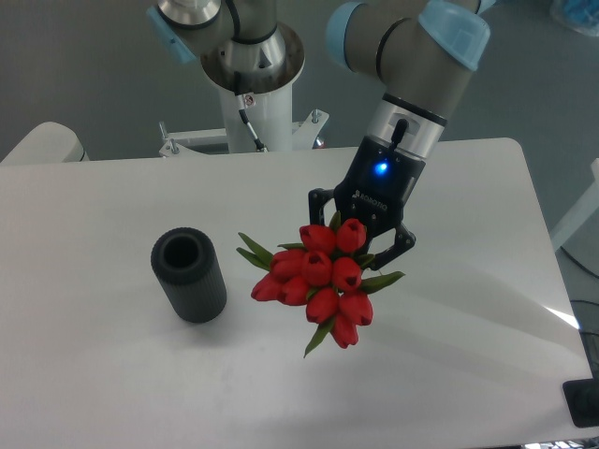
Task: Insert the flowers into the vase
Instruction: 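Carry the red tulip bouquet with the gripper over the grey vase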
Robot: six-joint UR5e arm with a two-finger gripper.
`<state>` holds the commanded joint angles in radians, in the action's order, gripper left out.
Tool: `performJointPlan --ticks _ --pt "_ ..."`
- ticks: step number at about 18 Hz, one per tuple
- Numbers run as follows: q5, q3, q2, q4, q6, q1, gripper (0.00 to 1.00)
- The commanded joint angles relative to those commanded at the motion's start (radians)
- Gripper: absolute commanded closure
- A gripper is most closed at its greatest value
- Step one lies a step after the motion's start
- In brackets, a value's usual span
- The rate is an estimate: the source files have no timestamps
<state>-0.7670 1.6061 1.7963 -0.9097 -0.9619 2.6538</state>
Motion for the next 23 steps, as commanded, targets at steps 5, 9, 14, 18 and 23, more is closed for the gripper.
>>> performJointPlan --ticks 5,9,14,18,23 --pt "0.003 0.005 -0.014 0.002 0.035 -0.015 0.68" --pt "0.023 0.003 -0.029 0.003 0.1 -0.02 0.67" --pt "0.028 -0.009 -0.046 0.02 0.236 -0.066 0.67" --pt "0.028 -0.009 -0.044 0.052 0.29 -0.121 0.67" --pt "0.026 -0.017 -0.048 0.06 0.291 -0.15 0.68"
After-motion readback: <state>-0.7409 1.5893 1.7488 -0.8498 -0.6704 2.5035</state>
